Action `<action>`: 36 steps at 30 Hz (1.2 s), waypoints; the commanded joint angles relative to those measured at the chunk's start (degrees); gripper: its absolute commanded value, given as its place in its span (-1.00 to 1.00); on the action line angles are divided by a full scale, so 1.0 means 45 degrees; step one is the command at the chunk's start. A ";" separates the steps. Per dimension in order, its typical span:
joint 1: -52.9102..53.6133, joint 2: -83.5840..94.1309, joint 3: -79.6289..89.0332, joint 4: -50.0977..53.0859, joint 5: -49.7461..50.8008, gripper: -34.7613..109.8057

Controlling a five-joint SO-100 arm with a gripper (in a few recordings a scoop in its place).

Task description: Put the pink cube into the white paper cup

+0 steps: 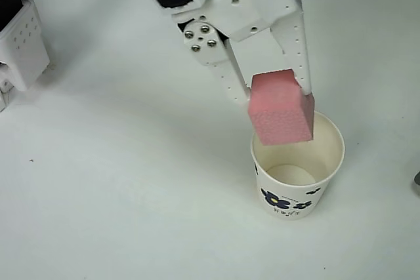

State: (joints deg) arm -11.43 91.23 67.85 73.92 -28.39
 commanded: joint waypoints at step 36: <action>0.0000 -0.0293 -0.1738 0.1055 -0.0605 0.00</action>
State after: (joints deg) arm -11.60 86.48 66.18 77.70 -30.59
